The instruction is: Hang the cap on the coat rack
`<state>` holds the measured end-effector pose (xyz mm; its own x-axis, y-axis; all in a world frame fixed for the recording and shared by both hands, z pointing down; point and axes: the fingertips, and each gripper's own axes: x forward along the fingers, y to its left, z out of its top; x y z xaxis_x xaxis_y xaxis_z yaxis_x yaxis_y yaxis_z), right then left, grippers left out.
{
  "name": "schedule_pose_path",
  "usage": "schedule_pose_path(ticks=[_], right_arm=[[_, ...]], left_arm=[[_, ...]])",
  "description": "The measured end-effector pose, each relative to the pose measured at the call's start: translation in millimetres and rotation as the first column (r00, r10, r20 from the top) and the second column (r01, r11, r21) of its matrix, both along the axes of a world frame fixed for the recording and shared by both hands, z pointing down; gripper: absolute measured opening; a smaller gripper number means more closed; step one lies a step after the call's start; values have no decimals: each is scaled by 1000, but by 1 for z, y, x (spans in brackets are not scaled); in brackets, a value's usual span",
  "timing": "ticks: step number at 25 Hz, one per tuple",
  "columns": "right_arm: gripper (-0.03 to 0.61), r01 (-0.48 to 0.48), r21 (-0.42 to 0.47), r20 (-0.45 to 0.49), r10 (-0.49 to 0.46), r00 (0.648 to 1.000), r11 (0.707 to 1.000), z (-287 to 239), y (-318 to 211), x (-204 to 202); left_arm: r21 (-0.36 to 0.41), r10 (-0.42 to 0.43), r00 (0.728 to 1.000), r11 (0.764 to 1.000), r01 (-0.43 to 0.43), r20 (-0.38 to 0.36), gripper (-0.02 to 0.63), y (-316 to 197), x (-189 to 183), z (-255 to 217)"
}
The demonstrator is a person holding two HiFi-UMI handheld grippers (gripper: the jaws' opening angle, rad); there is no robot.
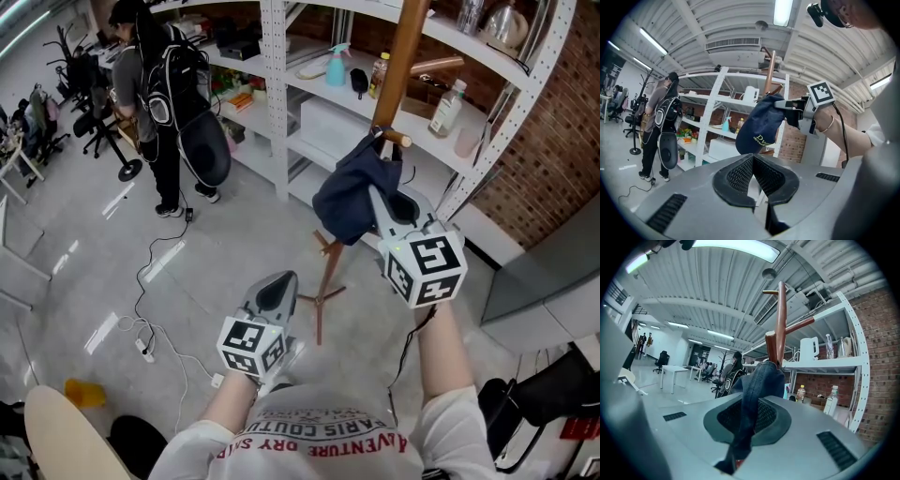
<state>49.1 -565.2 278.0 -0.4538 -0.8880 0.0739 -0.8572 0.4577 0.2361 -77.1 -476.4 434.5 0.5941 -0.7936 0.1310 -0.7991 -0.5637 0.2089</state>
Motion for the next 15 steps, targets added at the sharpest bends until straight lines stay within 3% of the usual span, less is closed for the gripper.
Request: schedule_pose_path(ticks=[10,15], right_arm=[[20,-51,-48,87,55,995,998,31,0,14],[21,-76,-32,136,80,987,997,33,2,19]], left_arm=[[-1,-15,1000,1000,15,5,5,-2,-3,0],[1,-13,1000,1000,13,11,5,-2,0,0]])
